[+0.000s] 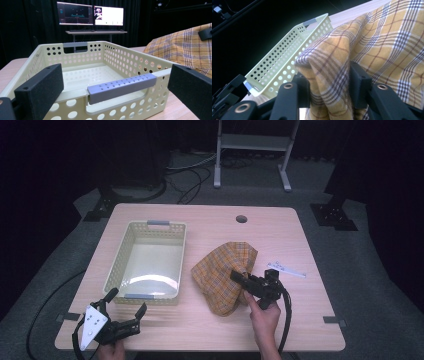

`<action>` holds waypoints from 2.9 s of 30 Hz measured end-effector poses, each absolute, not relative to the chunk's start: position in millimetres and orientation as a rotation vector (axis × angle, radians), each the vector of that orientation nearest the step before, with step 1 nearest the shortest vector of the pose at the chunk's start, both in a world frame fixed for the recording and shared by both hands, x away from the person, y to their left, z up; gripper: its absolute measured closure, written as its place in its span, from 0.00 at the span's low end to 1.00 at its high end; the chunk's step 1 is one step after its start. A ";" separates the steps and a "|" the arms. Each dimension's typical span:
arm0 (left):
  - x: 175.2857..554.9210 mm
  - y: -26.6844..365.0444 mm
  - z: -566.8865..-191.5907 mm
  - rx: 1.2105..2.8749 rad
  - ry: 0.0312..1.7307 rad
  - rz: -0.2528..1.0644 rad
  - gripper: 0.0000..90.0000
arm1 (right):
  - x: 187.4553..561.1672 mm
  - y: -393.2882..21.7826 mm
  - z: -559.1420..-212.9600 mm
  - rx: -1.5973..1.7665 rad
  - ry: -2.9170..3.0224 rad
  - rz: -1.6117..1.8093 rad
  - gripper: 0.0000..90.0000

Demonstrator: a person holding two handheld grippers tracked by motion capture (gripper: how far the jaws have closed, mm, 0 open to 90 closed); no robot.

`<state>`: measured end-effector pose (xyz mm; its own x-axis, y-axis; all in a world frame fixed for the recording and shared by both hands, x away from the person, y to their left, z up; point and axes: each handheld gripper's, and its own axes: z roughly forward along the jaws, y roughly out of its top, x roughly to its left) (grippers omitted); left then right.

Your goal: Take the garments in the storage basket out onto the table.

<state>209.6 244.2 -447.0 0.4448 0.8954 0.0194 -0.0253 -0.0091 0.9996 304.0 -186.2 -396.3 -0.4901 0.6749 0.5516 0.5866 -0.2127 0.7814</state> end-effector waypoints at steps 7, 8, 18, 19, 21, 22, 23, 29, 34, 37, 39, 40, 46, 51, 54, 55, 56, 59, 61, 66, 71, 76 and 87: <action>209.7 243.9 -447.0 1.385 0.844 0.887 0.00 | 301.5 -183.9 -391.0 1.508 1.939 1.835 0.51; 209.7 243.9 -447.0 1.385 0.844 0.887 0.00 | 301.1 -183.9 -390.2 1.500 1.943 1.833 0.51; 209.7 244.0 -447.0 1.385 0.845 0.887 0.00 | 297.8 -182.8 -381.1 1.458 1.968 1.812 0.38; 209.7 243.9 -447.0 1.384 0.845 0.887 0.00 | 297.4 -182.8 -380.5 1.451 1.970 1.810 0.36; 209.6 244.0 -447.0 1.385 0.845 0.887 0.00 | 297.0 -183.2 -379.9 1.438 1.977 1.821 0.32; 209.6 244.0 -447.0 1.385 0.845 0.887 0.00 | 297.0 -183.6 -379.9 1.432 1.979 1.826 0.31; 209.6 244.0 -447.0 1.385 0.845 0.887 0.00 | 297.0 -184.1 -379.8 1.428 1.979 1.831 0.29; 209.7 244.0 -447.0 1.384 0.845 0.886 0.00 | 296.6 -186.1 -377.6 1.384 1.998 1.874 0.20; 209.7 244.1 -447.0 1.385 0.845 0.887 0.00 | 293.6 -188.9 -373.8 1.313 2.005 1.910 0.13; 209.7 244.1 -447.0 1.384 0.845 0.887 0.00 | 292.1 -191.8 -371.5 1.290 2.002 1.923 0.13; 209.7 244.1 -447.0 1.385 0.845 0.887 0.00 | 290.8 -193.2 -370.3 1.273 2.003 1.927 0.13; 209.7 244.0 -447.0 1.384 0.845 0.886 0.00 | 290.1 -193.8 -369.5 1.270 2.005 1.928 0.13; 209.7 244.0 -447.0 1.385 0.845 0.886 0.00 | 289.2 -199.4 -368.8 1.261 2.024 1.926 0.10; 210.2 243.8 -447.0 1.384 0.845 0.888 0.00 | 285.4 -205.8 -368.4 1.259 2.021 1.921 0.09; 210.2 243.8 -447.0 1.383 0.846 0.887 0.00 | 282.9 -211.3 -369.4 1.266 2.016 1.912 0.09; 210.2 243.8 -447.0 1.383 0.846 0.887 0.00 | 282.0 -213.4 -369.9 1.269 2.016 1.908 0.09; 210.2 243.7 -447.0 1.383 0.845 0.887 0.00 | 280.9 -215.9 -370.2 1.275 2.013 1.902 0.09; 210.2 243.8 -447.0 1.384 0.846 0.887 0.00 | 278.5 -223.9 -371.3 1.290 1.999 1.900 0.09; 210.2 243.8 -447.0 1.384 0.845 0.888 0.00 | 277.1 -228.6 -371.8 1.304 1.991 1.892 0.09; 210.1 243.7 -447.0 1.384 0.845 0.888 0.00 | 273.8 -238.7 -374.0 1.327 1.987 1.863 0.09; 210.2 243.8 -447.0 1.384 0.845 0.888 0.00 | 269.6 -247.9 -376.5 1.353 1.976 1.840 0.09; 210.2 243.8 -447.0 1.384 0.845 0.887 0.00 | 266.5 -255.4 -379.0 1.370 1.974 1.820 0.09; 210.2 243.8 -447.0 1.384 0.845 0.887 0.00 | 262.7 -263.0 -385.0 1.399 1.986 1.773 0.09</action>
<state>210.2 243.8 -447.0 0.4399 0.8979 0.0181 -0.0257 -0.0076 0.9996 262.7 -263.0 -385.0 -0.5601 0.6905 0.4576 0.5327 -0.1229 0.8374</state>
